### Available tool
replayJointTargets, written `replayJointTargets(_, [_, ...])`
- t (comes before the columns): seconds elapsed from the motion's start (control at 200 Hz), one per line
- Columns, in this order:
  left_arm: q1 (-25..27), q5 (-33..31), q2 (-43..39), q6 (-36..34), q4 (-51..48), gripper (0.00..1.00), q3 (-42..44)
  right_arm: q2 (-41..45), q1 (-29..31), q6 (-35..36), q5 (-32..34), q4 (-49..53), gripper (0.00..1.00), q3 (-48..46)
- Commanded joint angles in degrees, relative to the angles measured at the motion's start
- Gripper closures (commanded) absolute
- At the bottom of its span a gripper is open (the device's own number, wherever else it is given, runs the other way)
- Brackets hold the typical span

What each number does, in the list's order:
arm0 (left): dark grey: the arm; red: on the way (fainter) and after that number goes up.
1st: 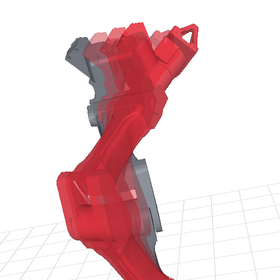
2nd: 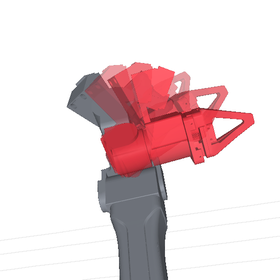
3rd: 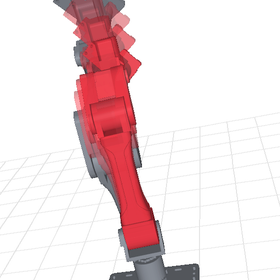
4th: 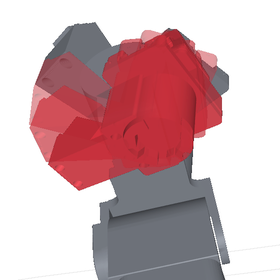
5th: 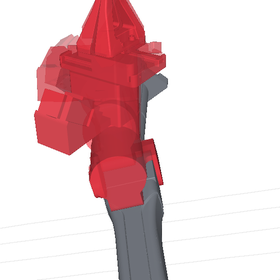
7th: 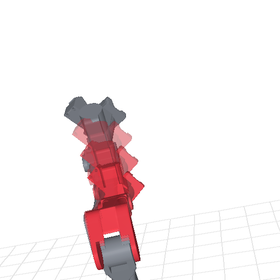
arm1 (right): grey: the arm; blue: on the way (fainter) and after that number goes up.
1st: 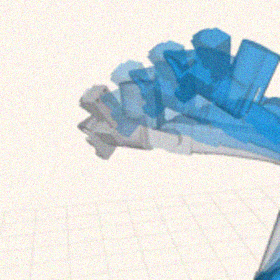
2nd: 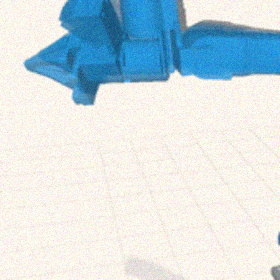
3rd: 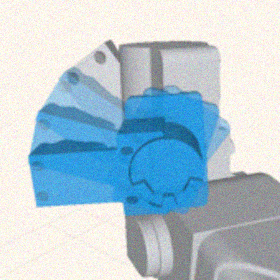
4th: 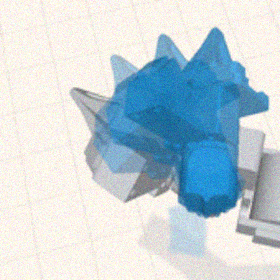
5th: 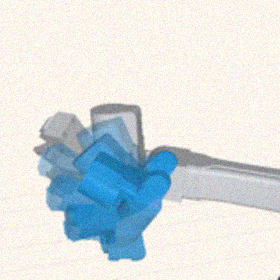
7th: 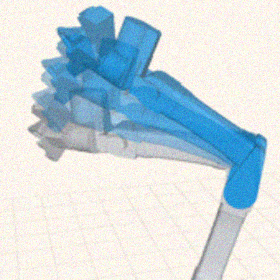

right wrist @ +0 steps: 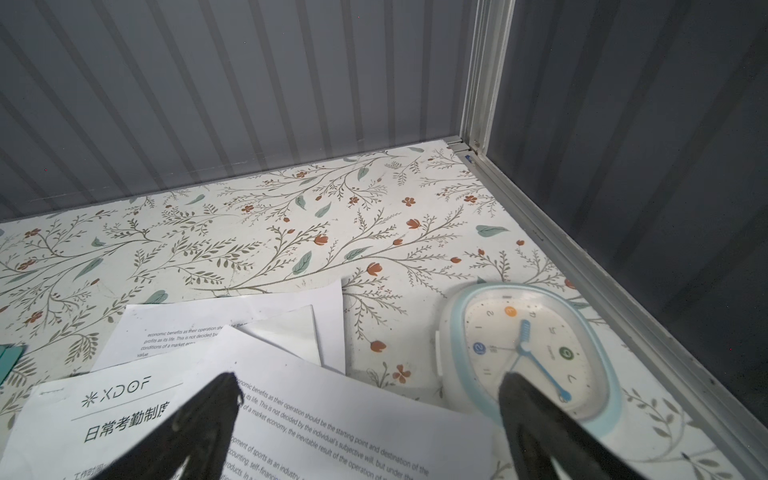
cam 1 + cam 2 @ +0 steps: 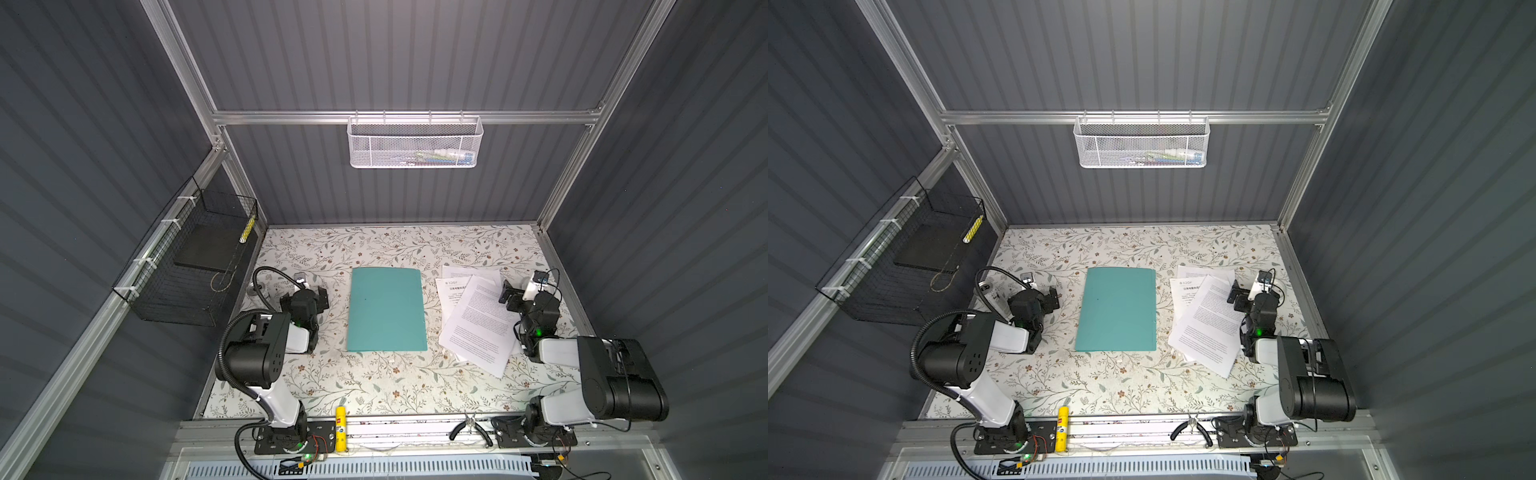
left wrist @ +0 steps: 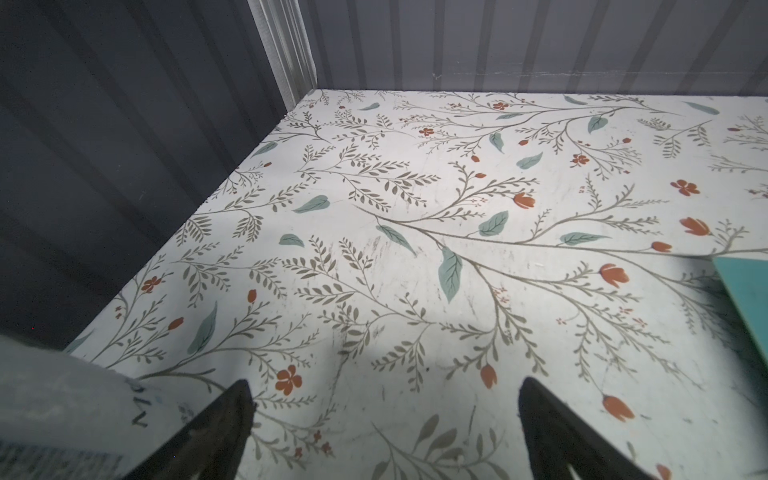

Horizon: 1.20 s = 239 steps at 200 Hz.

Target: Put the files into the folder

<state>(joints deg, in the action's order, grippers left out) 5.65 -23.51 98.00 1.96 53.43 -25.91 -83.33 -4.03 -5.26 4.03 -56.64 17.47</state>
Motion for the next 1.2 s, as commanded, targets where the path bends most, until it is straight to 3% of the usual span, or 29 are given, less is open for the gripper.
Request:
replayJointTargets(0.0, [0.4, -0.7, -1.7, 0.2, -3.9, 0.00, -1.6, 0.5, 0.3, 0.6, -0.1, 0.8, 0.01, 1.0])
replayJointTargets(0.045, [1.0, -1.3, -1.5, -1.0, -2.2, 0.00, -1.6, 2.6, 0.3, 0.3, 1.0, 4.9, 0.01, 2.2])
replayJointTargets(0.125, [2.5, -5.4, -4.8, -1.3, -12.8, 0.00, -5.7, 7.8, 0.5, 0.2, 1.7, 14.5, 0.01, 5.1])
replayJointTargets(0.185, [2.6, -6.8, -7.5, -0.2, -19.6, 0.00, -8.6, 10.7, 2.3, 0.3, 6.7, 21.6, 0.01, 8.0])
replayJointTargets(0.26, [2.6, -9.2, -10.5, 4.7, -26.1, 0.00, -11.4, 13.0, 3.3, -4.9, 9.2, 32.6, 0.01, 13.3])
replayJointTargets(0.35, [2.6, -7.1, -13.7, 10.9, -33.6, 0.00, -14.1, 13.5, 6.2, -5.9, 11.6, 36.5, 0.01, 16.0])
replayJointTargets(0.505, [2.8, -3.9, -15.4, 19.5, -57.7, 0.00, -24.1, 14.7, 12.1, -9.8, 12.6, 45.9, 0.01, 20.8])
replayJointTargets(0.64, [5.7, -2.3, -19.2, 20.5, -63.6, 0.00, -24.3, 17.1, 18.0, -8.9, 12.6, 50.7, 0.01, 23.4])
replayJointTargets(0.761, [7.3, -1.9, -22.4, 23.5, -68.6, 0.01, -25.3, 19.7, 19.7, -11.0, 9.3, 53.1, 0.01, 24.5])
replayJointTargets(0.861, [8.2, 0.7, -24.4, 28.0, -72.0, 0.01, -25.4, 23.5, 19.7, -14.3, 5.7, 47.1, 0.01, 21.2])
replayJointTargets(0.931, [9.0, 3.7, -25.1, 31.5, -74.1, 0.01, -24.9, 24.7, 19.7, -16.7, -0.6, 45.1, 0.01, 20.3])
replayJointTargets(1.081, [12.2, 11.4, -30.0, 38.3, -71.8, 0.06, -19.1, 20.8, 19.9, -23.6, -13.1, 52.2, 0.01, 24.7])
replayJointTargets(1.191, [14.7, 14.3, -33.7, 42.1, -73.1, 0.06, -16.2, 19.6, 20.1, -29.2, -17.5, 51.8, 0.01, 23.9])
